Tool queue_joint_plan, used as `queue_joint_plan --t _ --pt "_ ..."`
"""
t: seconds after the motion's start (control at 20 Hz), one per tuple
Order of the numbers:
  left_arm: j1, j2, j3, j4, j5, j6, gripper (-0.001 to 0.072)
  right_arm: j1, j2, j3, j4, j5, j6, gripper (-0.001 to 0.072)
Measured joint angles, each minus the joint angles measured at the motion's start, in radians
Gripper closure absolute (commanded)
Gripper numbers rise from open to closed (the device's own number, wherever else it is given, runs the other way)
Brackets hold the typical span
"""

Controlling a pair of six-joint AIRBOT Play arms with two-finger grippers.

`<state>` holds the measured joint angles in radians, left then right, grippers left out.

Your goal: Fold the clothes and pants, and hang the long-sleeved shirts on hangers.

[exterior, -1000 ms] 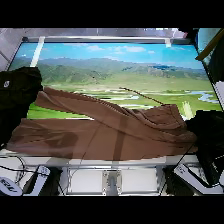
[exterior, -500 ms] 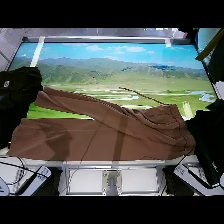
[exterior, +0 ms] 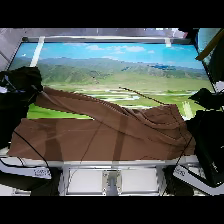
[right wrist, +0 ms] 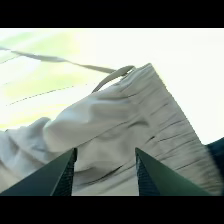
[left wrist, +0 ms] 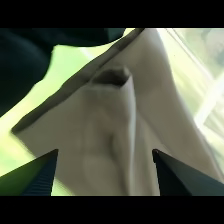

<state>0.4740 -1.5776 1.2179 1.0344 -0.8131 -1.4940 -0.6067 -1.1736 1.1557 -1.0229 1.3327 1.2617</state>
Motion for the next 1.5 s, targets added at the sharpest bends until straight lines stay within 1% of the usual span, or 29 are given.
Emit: queue_joint_plan --t 0.25,0.3,0.35,0.4,0.45,0.5,0.55,0.75,0.9,1.1,1.25,1.35,1.4,1.5 --pt "-0.051 -0.07 0.022 -0.044 0.116 0.009 0.007 0.051 -0.003 0.0 0.004 0.029 0.043 0.0309" --pt "-0.057 -0.08 0.023 -0.05 0.132 0.009 0.0128 0.062 -0.003 0.0 0.003 0.029 0.05 0.0308" --pt "-0.063 -0.09 0.024 -0.054 0.142 0.008 0.013 0.072 -0.003 0.0 0.004 0.031 0.053 0.0308" --pt "-0.068 -0.1 0.025 -0.06 0.149 0.004 0.0154 0.084 -0.003 0.0 0.004 0.033 0.057 0.0309" --pt "-0.073 -0.11 0.026 -0.064 0.155 0.0 0.0324 0.093 -0.003 0.0 0.004 0.034 0.059 0.0308" --pt "-0.078 -0.119 0.026 -0.064 0.159 -0.003 0.0637 0.1 -0.003 0.0 0.003 0.033 0.06 0.0308" --pt "-0.082 -0.125 0.026 -0.064 0.162 -0.004 0.07 0.105 -0.003 0.0 0.003 0.033 0.062 0.0308" --pt "-0.094 -0.12 0.044 -0.068 0.146 0.018 0.0701 0.115 -0.003 0.0 -0.01 0.035 0.065 0.0309" --pt "-0.079 -0.042 0.057 -0.047 0.123 0.032 0.0701 0.117 0.0 0.002 -0.067 0.048 0.066 0.0309" --pt "-0.062 0.147 0.045 0.088 0.103 0.039 0.0701 0.117 0.002 0.002 -0.185 0.067 0.066 0.0308" --pt "-0.058 0.285 -0.031 0.18 0.098 0.043 0.07 0.117 0.0 0.002 -0.243 0.049 0.066 0.0307" --pt "-0.056 0.341 -0.103 0.219 0.096 0.043 0.0701 0.117 -0.018 0.002 -0.26 0.013 0.075 0.0295" --pt "-0.057 0.357 -0.136 0.227 0.095 0.043 0.07 0.118 -0.04 0.002 -0.266 0.0 0.079 0.0261" --pt "-0.056 0.374 -0.186 0.245 0.094 0.043 0.07 0.118 -0.102 0.002 -0.27 -0.021 0.083 0.0262"
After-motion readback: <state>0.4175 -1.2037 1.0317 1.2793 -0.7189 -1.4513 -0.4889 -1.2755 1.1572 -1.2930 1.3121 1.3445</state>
